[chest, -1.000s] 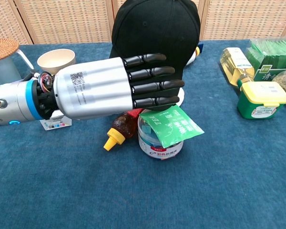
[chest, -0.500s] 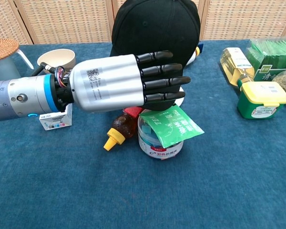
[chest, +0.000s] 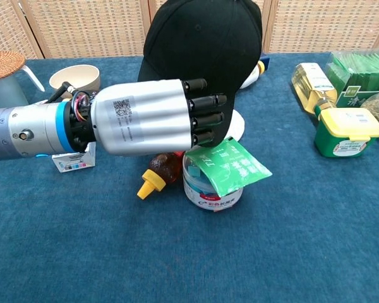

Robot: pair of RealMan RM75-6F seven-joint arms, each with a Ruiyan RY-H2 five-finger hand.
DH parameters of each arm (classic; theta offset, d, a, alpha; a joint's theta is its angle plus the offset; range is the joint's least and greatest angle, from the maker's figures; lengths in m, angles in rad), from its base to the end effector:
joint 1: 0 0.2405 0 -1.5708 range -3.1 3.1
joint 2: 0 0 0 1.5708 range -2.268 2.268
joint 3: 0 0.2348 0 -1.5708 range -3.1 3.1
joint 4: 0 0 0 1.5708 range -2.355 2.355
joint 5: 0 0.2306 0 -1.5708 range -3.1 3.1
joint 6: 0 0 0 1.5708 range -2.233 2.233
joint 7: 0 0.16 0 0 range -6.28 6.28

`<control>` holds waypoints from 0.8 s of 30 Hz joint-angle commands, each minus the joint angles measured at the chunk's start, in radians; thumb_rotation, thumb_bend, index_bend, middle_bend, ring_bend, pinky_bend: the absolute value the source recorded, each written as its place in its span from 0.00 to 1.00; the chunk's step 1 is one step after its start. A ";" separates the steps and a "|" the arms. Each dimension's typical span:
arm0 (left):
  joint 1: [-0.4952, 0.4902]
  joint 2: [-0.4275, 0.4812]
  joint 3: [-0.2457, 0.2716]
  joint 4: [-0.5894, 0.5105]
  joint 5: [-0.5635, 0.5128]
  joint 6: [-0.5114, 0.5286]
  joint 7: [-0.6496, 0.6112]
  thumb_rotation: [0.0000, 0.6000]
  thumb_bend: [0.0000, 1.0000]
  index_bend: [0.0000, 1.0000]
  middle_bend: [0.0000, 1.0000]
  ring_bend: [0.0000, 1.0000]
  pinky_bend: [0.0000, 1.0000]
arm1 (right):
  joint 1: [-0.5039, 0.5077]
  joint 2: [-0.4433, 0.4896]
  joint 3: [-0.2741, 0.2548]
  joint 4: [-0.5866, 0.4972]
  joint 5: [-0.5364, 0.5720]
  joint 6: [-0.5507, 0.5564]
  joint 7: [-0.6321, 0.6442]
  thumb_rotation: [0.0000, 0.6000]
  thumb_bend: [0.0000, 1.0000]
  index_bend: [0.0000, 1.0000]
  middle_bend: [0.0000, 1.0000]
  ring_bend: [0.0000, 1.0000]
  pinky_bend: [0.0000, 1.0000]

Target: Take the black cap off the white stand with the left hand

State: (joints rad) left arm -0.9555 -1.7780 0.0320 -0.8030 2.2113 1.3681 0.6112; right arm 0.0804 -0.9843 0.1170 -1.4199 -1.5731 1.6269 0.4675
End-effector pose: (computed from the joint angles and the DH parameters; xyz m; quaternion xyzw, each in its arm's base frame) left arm -0.0711 0.3041 -0.0840 -0.7693 0.4015 -0.4039 0.2896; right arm -0.3173 -0.2104 0.2229 0.5588 -0.3456 0.5079 0.5571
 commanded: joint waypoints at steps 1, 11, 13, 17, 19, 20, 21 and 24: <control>-0.010 -0.004 0.012 0.012 0.005 0.046 -0.018 1.00 0.44 0.65 0.45 0.31 0.50 | 0.001 0.000 -0.001 -0.002 -0.002 0.000 0.000 1.00 0.01 0.06 0.00 0.00 0.00; -0.034 0.012 -0.001 -0.038 0.000 0.144 -0.007 1.00 0.44 0.80 0.63 0.47 0.65 | 0.003 -0.002 -0.002 -0.007 -0.003 -0.003 -0.016 1.00 0.01 0.06 0.00 0.00 0.00; -0.042 0.022 -0.009 -0.058 0.001 0.161 0.004 1.00 0.43 0.83 0.66 0.49 0.66 | 0.003 -0.002 -0.003 -0.008 -0.003 -0.002 -0.016 1.00 0.01 0.06 0.00 0.00 0.00; -0.058 0.044 -0.028 -0.103 0.005 0.181 0.032 1.00 0.42 0.88 0.71 0.54 0.69 | 0.003 -0.002 -0.003 -0.009 -0.002 -0.004 -0.016 1.00 0.01 0.06 0.00 0.00 0.00; -0.066 0.059 -0.043 -0.139 0.003 0.187 0.050 1.00 0.42 0.89 0.72 0.55 0.69 | 0.003 -0.002 -0.003 -0.009 -0.002 -0.003 -0.017 1.00 0.01 0.06 0.00 0.00 0.00; -0.070 0.066 -0.049 -0.155 0.002 0.187 0.059 1.00 0.42 0.89 0.72 0.55 0.70 | 0.003 -0.002 -0.003 -0.009 -0.003 -0.003 -0.016 1.00 0.01 0.06 0.00 0.00 0.00; -0.074 0.074 -0.057 -0.171 0.002 0.187 0.069 1.00 0.42 0.89 0.73 0.55 0.70 | 0.003 -0.002 -0.003 -0.009 -0.003 -0.003 -0.016 1.00 0.01 0.06 0.00 0.00 0.00; -0.087 0.104 -0.082 -0.230 -0.002 0.181 0.100 1.00 0.42 0.90 0.73 0.55 0.70 | 0.003 -0.002 -0.004 -0.009 -0.003 -0.004 -0.016 1.00 0.01 0.06 0.00 0.00 0.00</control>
State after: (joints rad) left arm -1.0309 -1.6951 -0.0308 -1.0013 2.2121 1.5502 0.6883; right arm 0.0834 -0.9859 0.1129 -1.4287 -1.5763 1.6232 0.4515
